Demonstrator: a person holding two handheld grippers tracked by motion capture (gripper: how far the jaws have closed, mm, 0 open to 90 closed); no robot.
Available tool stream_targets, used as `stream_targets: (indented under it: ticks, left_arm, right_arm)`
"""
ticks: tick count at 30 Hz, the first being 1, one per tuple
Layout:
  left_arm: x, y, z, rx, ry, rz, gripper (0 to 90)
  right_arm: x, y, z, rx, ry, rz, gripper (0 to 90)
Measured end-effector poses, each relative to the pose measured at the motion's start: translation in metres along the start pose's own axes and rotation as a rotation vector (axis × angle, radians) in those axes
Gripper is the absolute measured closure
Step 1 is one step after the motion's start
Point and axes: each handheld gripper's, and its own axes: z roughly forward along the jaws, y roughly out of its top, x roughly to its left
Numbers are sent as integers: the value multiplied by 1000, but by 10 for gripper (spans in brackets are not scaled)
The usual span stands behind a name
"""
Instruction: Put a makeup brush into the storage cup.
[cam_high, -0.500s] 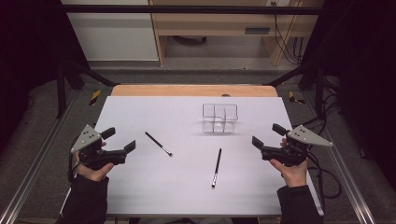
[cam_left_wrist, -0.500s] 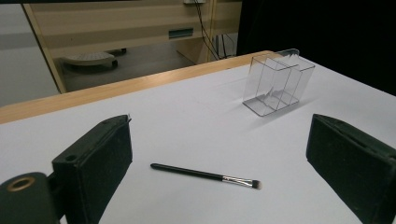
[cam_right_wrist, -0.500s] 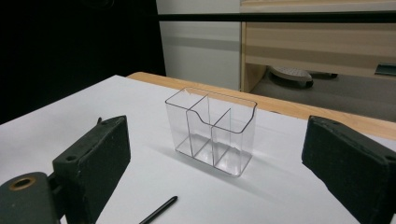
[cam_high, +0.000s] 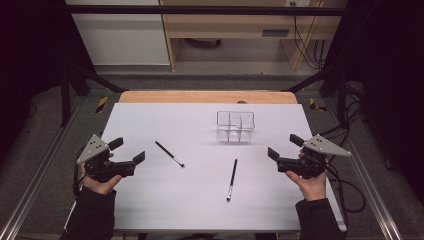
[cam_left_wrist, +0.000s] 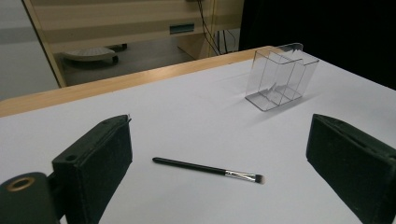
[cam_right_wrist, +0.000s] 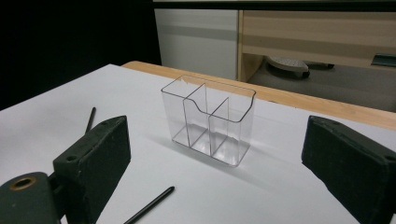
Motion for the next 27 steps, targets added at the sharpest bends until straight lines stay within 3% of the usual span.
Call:
stream_targets:
  ticks: [22,27]
  left_arm:
    - [1,-7,7,30,-2,-4,66]
    - [1,-8,8,36,-1,-2,66]
  right_arm:
    - [33,-8,32,104,39,-15,92]
    - [42,-14,44,146,42,-43,93]
